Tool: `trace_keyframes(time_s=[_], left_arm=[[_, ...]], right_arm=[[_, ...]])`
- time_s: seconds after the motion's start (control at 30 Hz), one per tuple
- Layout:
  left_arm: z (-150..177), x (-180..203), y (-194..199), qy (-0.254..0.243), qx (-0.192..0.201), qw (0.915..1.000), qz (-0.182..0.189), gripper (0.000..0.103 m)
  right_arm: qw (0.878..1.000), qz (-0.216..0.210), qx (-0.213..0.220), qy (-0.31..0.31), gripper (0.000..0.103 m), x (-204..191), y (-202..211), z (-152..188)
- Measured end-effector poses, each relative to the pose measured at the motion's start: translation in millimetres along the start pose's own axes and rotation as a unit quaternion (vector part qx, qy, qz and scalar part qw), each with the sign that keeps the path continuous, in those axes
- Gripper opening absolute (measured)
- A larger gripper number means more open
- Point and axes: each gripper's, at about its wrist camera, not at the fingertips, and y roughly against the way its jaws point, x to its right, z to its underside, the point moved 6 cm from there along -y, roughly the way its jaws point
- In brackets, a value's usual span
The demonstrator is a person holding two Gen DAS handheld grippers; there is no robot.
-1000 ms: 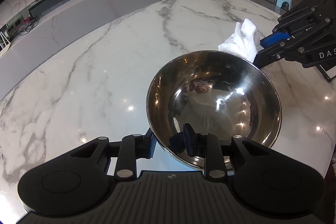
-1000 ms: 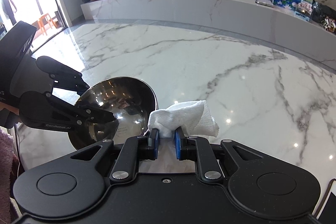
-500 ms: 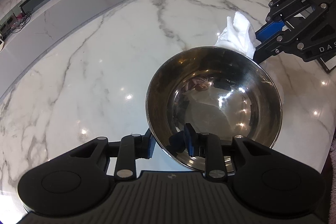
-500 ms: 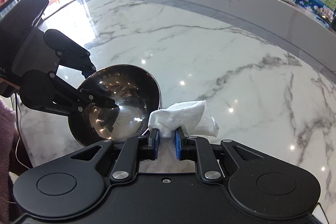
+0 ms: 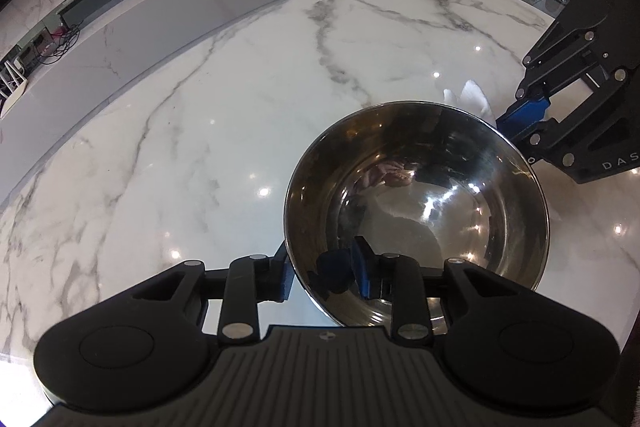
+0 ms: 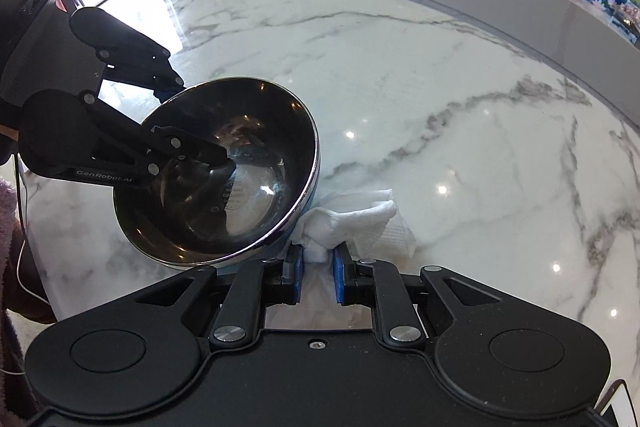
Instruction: Clean bowl
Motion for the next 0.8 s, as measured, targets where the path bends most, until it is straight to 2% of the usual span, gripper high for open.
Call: trace_keyframes(time_s=[0.1,0.27,0.37,0.47,0.67,0.8], left_arm=[[2,-4,5,0.024,-0.007,0.9997,-0.005,0.027],[11,-12,13,0.064,-0.019,0.9977,0.014,0.028],[11,-11,13,0.062,-0.021,0.9977,0.017,0.028],[9,-8,13,0.052,-0.019,0.9983,0.017,0.02],[5,-8,10,0.041,-0.013,0.9991,0.005,0.019],[2,-7,9,0.027,-0.006,0.9996,0.001,0.019]], right_arm=[[1.0,0.004,0.001,0.002,0.014,-2,1,1],[1.0,0.014,0.0,0.009,0.014,-5,3,1],[1.0,0.019,-0.002,0.013,0.014,-6,3,-1],[1.0,0.021,-0.005,0.013,0.014,-6,2,-2],[1.0,0.006,-0.004,0.02,0.014,-10,7,-1],[1.0,0.003,0.019,0.005,0.014,-5,20,-2]])
